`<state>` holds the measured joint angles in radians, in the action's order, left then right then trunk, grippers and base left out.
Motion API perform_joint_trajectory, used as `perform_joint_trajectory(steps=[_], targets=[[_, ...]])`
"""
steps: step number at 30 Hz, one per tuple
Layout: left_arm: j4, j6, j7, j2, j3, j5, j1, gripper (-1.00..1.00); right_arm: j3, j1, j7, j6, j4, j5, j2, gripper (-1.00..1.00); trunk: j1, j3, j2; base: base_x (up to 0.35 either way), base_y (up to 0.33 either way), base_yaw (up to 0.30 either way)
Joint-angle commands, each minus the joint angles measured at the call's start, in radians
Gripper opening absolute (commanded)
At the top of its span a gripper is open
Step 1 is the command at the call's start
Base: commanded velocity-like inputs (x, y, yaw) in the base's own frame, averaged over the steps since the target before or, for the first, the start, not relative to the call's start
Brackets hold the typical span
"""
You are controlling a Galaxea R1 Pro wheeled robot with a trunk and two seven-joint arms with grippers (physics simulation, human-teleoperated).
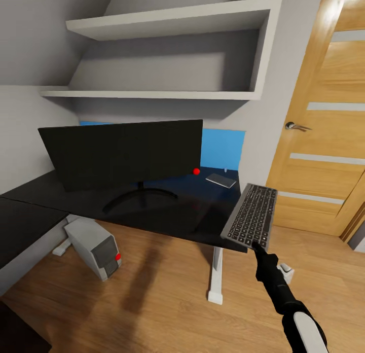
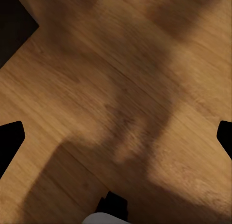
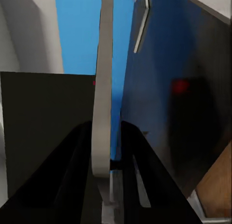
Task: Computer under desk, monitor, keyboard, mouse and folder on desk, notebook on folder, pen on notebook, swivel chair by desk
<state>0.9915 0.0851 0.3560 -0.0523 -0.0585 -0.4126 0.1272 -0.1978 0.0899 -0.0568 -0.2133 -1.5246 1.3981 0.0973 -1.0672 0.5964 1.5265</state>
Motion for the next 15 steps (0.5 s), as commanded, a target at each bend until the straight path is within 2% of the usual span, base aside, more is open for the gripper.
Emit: perform_joint_trajectory(steps=[1, 3, 5, 6, 9, 10, 11, 14, 15], targets=[[0.001, 0.004, 0.008, -0.001, -0.004, -0.006, 0.0, 1.0, 0.003, 0.001, -0.003, 0.043, 0.0, -0.051, 0.02, -1.0, 0.0, 0.001, 0.0, 0.0, 0.0, 0.0], [-0.006, 0.003, 0.008, -0.001, -0.004, -0.005, 0.0, 1.0, 0.006, 0.001, -0.001, 0.083, 0.0, -0.091, 0.031, -1.0, 0.0, 0.001, 0.0, 0.0, 0.0, 0.0], [-0.01, 0.003, 0.008, -0.001, -0.004, -0.005, 0.0, 1.0, 0.008, 0.001, 0.0, 0.109, 0.001, -0.111, 0.036, -1.0, 0.0, 0.001, 0.0, 0.0, 0.0, 0.0], [-0.013, 0.002, 0.007, 0.0, -0.004, -0.005, 0.0, 1.0, 0.022, 0.001, 0.001, 0.148, 0.001, -0.129, 0.045, -1.0, 0.0, 0.001, 0.0, 0.0, 0.0, 0.0], [-0.015, 0.002, 0.007, 0.0, -0.004, -0.005, 0.0, 1.0, 0.072, 0.001, 0.002, 0.199, 0.003, -0.14, 0.051, -1.0, 0.0, 0.001, 0.0, 0.0, 0.0, 0.0], [-0.015, 0.002, 0.006, 0.0, -0.004, -0.005, 0.0, 1.0, 0.108, 0.001, 0.003, 0.227, 0.007, -0.144, 0.053, -1.0, 0.0, 0.001, 0.0, 0.0, 0.0, 0.0], [-0.015, 0.002, 0.006, 0.0, -0.004, -0.005, 0.0, 1.0, 0.128, 0.001, 0.003, 0.243, 0.012, -0.145, 0.054, -1.0, 0.0, 0.001, 0.0, 0.0, 0.0, 0.0], [-0.016, 0.002, 0.006, 0.0, -0.004, -0.005, 0.0, 1.0, 0.25, 0.001, 0.003, 0.353, 0.063, -0.146, 0.055, -1.0, 0.0, 0.001, 0.0, 0.0, 0.0, 0.0], [-0.016, 0.002, 0.006, 0.0, -0.004, -0.004, 0.0, 1.0, 0.339, 0.001, 0.002, 0.419, 0.089, -0.14, 0.056, -1.0, 0.0, 0.001, 0.0, 0.0, 0.0, 0.0]])
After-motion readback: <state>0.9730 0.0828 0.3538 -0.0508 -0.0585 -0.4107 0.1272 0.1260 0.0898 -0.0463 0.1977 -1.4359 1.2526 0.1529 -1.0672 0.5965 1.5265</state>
